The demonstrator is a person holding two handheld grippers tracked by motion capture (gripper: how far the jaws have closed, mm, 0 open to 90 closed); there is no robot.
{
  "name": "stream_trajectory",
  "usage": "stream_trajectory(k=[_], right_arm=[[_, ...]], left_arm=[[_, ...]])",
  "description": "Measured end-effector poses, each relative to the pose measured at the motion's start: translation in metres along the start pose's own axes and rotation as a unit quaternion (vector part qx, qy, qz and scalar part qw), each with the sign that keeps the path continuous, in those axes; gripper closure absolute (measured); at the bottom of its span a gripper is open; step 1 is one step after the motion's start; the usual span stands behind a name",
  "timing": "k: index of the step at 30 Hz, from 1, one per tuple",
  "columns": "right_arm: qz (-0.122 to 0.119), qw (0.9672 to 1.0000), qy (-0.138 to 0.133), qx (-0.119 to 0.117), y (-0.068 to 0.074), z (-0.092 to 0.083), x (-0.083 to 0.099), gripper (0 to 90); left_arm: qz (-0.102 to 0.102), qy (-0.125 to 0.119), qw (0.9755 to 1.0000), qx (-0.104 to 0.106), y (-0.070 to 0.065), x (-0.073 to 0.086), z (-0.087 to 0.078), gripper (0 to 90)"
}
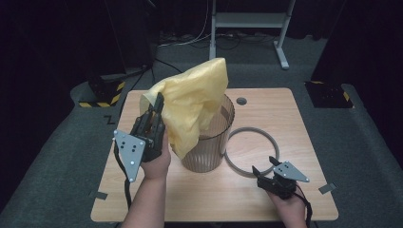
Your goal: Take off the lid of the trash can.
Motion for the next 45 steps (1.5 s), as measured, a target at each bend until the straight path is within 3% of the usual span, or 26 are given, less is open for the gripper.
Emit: stream_trajectory(k=[6, 8, 11, 16, 22, 26, 30, 32, 38, 40, 43, 45], right_arm=[[-0.008, 0.9982, -0.057, -0.018, 0.027, -0.012, -0.037, 24.6], [-0.013, 0.9956, -0.084, -0.038, 0.044, -0.017, -0.061, 24.7], [-0.015, 0.9936, -0.100, -0.050, 0.055, -0.019, -0.076, 24.7], [-0.017, 0.9868, -0.143, -0.074, 0.084, -0.020, -0.111, 25.2], [-0.016, 0.9780, -0.184, -0.096, 0.113, -0.017, -0.142, 26.3], [-0.009, 0.9716, -0.201, -0.125, 0.136, -0.012, -0.162, 27.4], [-0.019, 0.9661, -0.215, -0.141, 0.159, -0.010, -0.181, 29.7], [-0.029, 0.9653, -0.216, -0.143, 0.167, -0.007, -0.187, 31.7], [-0.047, 0.9708, -0.200, -0.124, 0.175, 0.009, -0.191, 46.0], [-0.047, 0.9717, -0.196, -0.123, 0.174, 0.012, -0.190, 56.5], [-0.063, 0.9711, -0.209, -0.097, 0.166, 0.010, -0.195, 87.8], [-0.065, 0.9711, -0.212, -0.089, 0.163, 0.009, -0.198, 88.8]], left_arm=[[0.010, 0.008, 0.9999, 0.005, -0.002, 0.006, -0.013, 89.8], [0.013, 0.008, 0.9999, 0.007, -0.004, 0.005, -0.018, 89.8], [0.015, 0.008, 0.9998, 0.008, -0.007, 0.004, -0.021, 89.8], [0.010, 0.009, 0.9998, 0.012, -0.012, 0.005, -0.023, 89.8], [0.004, 0.015, 0.9998, 0.016, -0.015, 0.007, -0.022, 89.8], [0.005, 0.017, 0.9997, 0.019, -0.016, 0.006, -0.021, 89.8], [0.003, 0.016, 0.9996, 0.021, -0.016, 0.005, -0.021, 89.8], [0.002, 0.016, 0.9996, 0.024, -0.016, 0.005, -0.021, 89.8], [-0.001, 0.011, 0.9995, 0.029, -0.018, 0.001, -0.022, 89.7], [-0.001, 0.011, 0.9994, 0.033, -0.019, 0.000, -0.022, 89.8], [0.003, 0.016, 0.9990, 0.042, -0.022, 0.001, -0.022, 89.4], [0.010, 0.017, 0.9987, 0.048, -0.025, 0.002, -0.024, 88.1]])
Point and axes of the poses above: each handheld gripper's, and its own axes: z roughly forward along the jaws, x roughly out of its underside, y roughly to its left, the point moved 6 cm from there along z, roughly forward along the jaws, and after that the axes turned 6 degrees about -y, right-handed, at the moved point
